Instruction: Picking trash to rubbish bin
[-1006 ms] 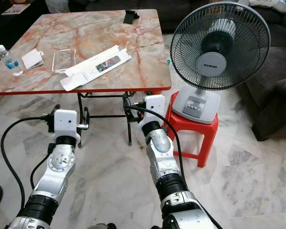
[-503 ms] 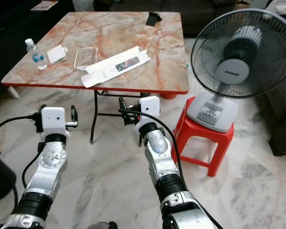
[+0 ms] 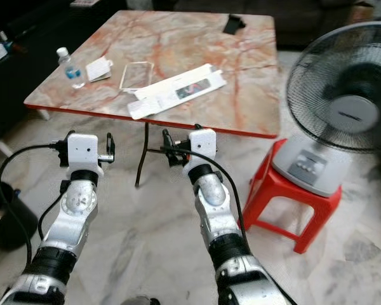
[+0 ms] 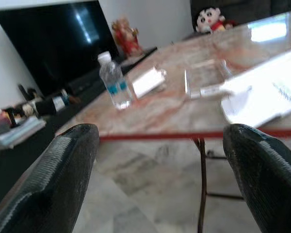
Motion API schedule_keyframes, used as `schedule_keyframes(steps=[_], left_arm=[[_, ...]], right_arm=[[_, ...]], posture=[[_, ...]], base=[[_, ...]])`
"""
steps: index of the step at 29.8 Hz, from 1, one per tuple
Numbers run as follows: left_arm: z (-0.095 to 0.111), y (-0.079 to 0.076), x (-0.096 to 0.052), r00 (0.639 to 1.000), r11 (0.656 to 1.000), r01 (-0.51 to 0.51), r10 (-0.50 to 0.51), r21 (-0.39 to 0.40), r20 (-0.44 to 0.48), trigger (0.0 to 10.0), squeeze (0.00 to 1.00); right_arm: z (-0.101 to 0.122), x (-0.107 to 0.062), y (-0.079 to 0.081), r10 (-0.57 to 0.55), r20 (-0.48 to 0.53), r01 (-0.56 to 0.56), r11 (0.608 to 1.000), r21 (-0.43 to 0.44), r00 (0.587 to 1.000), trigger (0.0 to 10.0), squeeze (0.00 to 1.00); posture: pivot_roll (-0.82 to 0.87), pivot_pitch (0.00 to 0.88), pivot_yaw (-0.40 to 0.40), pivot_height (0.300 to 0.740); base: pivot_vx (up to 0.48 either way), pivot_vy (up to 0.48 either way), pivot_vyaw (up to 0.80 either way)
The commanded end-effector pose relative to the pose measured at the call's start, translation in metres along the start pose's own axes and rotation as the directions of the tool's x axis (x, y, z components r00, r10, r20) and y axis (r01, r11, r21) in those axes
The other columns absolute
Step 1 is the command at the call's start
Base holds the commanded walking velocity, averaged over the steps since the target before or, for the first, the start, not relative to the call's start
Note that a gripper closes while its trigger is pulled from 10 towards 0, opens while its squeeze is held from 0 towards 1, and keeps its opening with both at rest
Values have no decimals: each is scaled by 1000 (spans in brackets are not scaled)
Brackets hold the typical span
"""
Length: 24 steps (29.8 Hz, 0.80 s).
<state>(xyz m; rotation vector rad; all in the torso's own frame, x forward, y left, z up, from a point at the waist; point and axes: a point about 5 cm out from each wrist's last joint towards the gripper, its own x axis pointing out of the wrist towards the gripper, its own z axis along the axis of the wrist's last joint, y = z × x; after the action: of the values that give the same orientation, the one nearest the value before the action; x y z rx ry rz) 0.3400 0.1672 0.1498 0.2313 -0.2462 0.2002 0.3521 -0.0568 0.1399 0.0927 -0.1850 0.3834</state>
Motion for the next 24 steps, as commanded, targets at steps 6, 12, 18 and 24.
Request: schedule_keyframes(steps=[6,12,18,24], left_arm=[[2,-4,0,1000,1000,16,-16,-14,5,10000,0],[3,-5,0,1000,1000,21,-21,-16,11,10000,0],[5,-6,1,1000,1000,26,-26,-17,17,10000,0],[5,-6,1,1000,1000,25,-25,-15,17,10000,0]], right_arm=[[2,1,3,7,13,-7,1000,10,1000,10000,0],[1,1,3,9,10,-9,1000,9,1000,10000,0],[1,0,2,14,12,-13,1000,-16,1000,10000,0],[1,0,1,4,14,-4,1000,10,1000,10000,0]], posture=[[121,83,58,728],[120,85,59,728],[121,93,57,728],[125,105,56,728]], base=[[317,0,0],[316,0,0],[318,0,335],[319,0,400]])
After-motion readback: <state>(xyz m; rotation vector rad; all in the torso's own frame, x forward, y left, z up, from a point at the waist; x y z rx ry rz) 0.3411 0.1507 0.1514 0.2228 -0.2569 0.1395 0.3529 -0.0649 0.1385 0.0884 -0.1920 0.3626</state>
